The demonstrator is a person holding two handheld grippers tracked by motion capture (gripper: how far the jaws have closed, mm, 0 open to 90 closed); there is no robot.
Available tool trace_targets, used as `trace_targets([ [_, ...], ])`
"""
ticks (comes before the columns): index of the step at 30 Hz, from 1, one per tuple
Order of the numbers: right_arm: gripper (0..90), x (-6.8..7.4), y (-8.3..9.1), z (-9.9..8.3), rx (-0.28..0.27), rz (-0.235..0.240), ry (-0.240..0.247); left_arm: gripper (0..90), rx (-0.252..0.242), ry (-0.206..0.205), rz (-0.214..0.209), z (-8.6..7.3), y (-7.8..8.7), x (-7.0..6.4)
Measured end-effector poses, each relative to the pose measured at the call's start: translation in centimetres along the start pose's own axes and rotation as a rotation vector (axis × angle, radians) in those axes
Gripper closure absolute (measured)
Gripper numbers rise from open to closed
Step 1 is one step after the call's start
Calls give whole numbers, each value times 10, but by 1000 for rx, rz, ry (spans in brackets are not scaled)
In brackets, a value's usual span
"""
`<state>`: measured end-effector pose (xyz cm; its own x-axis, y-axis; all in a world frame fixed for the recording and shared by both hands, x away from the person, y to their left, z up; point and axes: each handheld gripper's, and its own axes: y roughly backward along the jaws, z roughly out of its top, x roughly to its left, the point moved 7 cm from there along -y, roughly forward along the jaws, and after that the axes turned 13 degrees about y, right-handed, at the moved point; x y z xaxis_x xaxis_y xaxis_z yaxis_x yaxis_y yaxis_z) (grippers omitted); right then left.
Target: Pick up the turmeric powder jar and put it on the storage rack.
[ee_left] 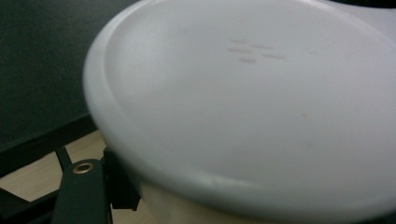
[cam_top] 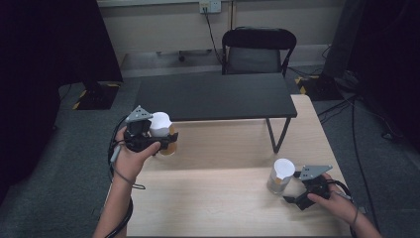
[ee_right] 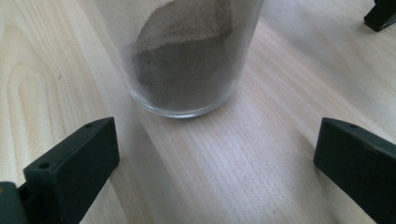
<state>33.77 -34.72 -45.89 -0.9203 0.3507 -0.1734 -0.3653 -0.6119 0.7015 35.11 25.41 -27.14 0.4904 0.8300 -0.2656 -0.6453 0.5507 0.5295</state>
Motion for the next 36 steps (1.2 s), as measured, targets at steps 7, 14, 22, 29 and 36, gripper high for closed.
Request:
trace_targets([
  [7,0,0,0,0,0,0,0,298,10,-10,1,17,3,-6],
  [14,0,0,0,0,0,0,0,299,19,-14,3,35,5,-13],
  [22,0,0,0,0,-2,-1,1,300,27,-9,18,54,5,-19],
  [29,0,0,0,0,-1,-1,-1,301,15,-5,29,71,5,-25],
  [36,0,0,0,0,-1,0,-1,302,13,-16,72,92,4,-36],
])
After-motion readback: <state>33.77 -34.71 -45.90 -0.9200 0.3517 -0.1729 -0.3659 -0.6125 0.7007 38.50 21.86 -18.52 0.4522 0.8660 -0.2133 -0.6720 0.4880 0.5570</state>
